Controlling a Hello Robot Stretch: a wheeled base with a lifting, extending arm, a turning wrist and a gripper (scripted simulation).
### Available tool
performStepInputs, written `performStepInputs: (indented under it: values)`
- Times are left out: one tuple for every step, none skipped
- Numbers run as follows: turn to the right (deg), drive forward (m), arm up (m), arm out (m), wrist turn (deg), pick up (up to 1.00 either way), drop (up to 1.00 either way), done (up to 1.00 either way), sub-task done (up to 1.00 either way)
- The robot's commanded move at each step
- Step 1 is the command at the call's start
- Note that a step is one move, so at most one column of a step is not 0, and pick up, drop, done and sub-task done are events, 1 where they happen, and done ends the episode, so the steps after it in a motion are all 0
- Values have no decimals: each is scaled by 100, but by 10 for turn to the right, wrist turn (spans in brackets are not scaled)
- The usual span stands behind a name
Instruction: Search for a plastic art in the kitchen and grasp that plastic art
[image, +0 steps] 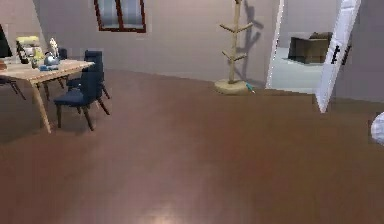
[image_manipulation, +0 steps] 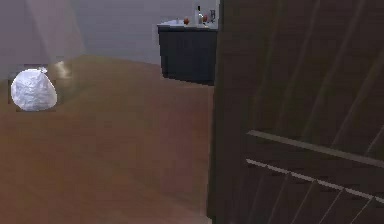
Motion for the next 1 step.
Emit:
performStepInputs:
  values:
    - [60, 0, 0, 0, 0, 0, 0, 0, 0]
